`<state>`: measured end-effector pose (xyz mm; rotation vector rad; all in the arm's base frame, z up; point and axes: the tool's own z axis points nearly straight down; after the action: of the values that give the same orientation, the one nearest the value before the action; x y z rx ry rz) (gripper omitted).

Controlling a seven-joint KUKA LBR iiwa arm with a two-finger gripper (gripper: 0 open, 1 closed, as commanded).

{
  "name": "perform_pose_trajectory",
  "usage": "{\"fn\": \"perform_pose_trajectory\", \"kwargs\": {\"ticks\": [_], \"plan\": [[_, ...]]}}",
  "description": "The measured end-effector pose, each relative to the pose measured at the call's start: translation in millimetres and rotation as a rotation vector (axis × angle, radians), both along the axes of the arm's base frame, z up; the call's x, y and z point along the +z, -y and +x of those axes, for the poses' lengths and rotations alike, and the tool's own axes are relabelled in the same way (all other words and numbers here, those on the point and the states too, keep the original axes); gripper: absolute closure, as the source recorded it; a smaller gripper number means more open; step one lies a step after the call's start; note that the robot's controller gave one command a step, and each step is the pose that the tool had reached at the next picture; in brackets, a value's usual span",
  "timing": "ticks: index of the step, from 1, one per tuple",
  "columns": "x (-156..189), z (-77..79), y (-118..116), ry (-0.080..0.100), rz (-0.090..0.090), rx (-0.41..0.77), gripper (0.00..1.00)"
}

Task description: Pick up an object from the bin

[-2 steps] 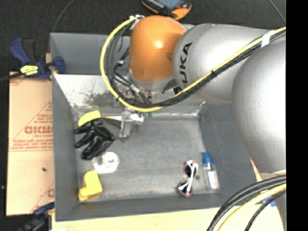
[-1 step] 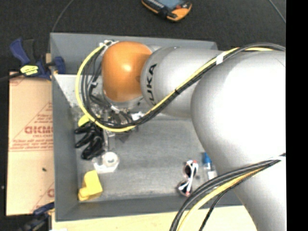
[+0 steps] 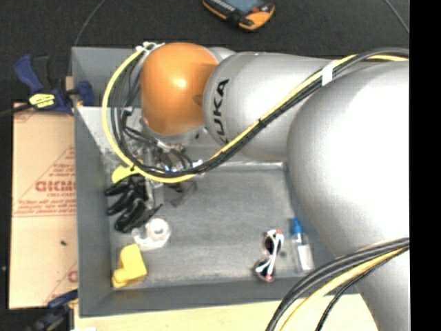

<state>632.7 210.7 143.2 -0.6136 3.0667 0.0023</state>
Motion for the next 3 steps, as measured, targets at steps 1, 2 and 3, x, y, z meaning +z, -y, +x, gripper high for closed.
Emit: {"fn": "perform_pose_trajectory", "kwargs": {"ticks": [1,2,3], "plan": [[-43,-21.5,-15,-0.010,-0.005,0.338,0.00],[-69,-11.9,-22,0.005,-0.008,0.449,0.00],[-66,-23.6,-24,0.007,-0.009,0.706,1.00]]}}
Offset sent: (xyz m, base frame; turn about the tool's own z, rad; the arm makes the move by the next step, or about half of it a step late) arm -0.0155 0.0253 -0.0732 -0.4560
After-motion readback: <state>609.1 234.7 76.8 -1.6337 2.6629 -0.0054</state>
